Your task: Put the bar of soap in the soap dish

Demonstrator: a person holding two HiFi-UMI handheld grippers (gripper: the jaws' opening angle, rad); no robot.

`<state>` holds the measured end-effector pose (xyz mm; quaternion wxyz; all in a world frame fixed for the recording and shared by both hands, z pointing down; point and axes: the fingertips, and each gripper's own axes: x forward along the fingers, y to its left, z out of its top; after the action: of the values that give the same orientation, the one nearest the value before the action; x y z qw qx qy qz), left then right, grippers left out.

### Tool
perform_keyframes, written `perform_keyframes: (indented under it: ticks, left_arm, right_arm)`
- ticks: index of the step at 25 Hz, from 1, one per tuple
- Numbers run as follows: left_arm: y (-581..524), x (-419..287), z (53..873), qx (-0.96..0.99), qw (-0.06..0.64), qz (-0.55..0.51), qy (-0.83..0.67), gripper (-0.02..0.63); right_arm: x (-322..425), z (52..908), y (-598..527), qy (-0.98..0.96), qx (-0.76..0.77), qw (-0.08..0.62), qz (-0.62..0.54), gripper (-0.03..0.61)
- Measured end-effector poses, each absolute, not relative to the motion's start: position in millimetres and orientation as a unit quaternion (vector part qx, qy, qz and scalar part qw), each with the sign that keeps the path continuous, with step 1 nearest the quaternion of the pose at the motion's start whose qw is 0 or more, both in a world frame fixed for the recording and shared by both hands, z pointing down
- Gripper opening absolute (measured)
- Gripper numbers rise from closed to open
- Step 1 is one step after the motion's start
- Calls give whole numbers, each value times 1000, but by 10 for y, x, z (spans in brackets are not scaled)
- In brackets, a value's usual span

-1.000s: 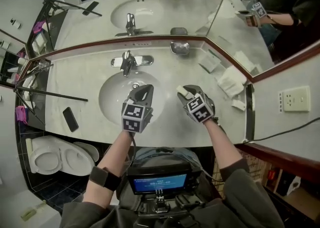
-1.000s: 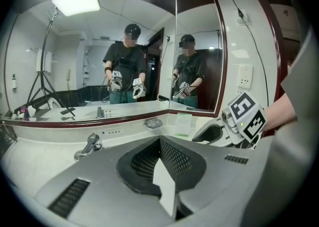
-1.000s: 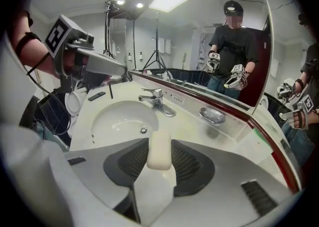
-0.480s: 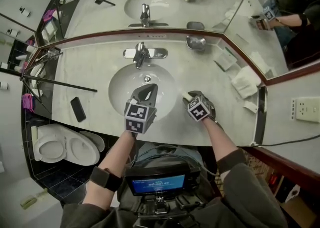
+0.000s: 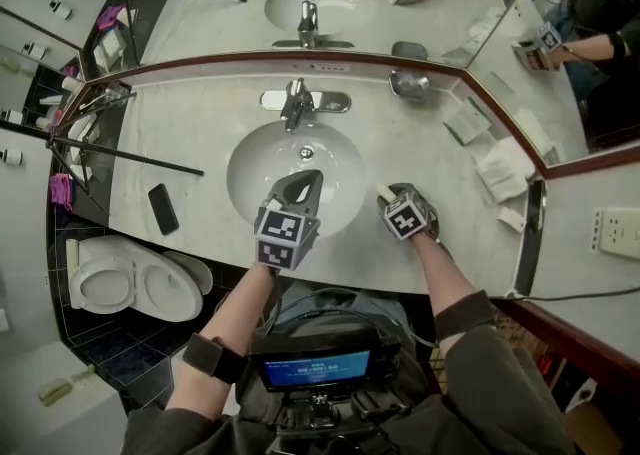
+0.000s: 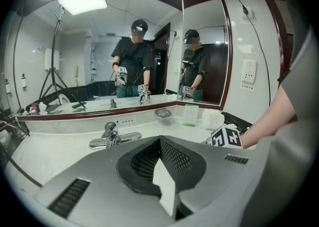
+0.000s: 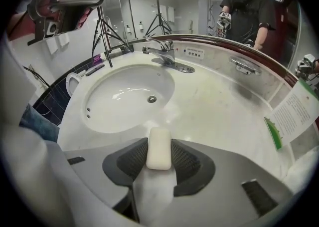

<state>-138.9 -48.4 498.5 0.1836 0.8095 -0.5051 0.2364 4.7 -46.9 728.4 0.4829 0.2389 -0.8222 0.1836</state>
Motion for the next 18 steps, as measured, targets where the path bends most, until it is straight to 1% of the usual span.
perform_keyframes:
  ticks: [5,9,13,18]
  left_arm:
    - [-491,-1383,5011,810,188,234,-504,2]
    - [-511,-1347,5007,813,188,227,-502,2]
    - [-541,-1321,4999,817,188,220,-499,2]
    - [-594,-1229,4956,826,186,206,-490,2]
  right_arm:
    - [14,7243,-491,-824,239,482,180,196]
    - [16,7181,-495,-827,235,481,173,196]
    - [-21,6926,-576,-840,242,454,171,195]
    - [18,6400,-794,-858,265,409,161,182]
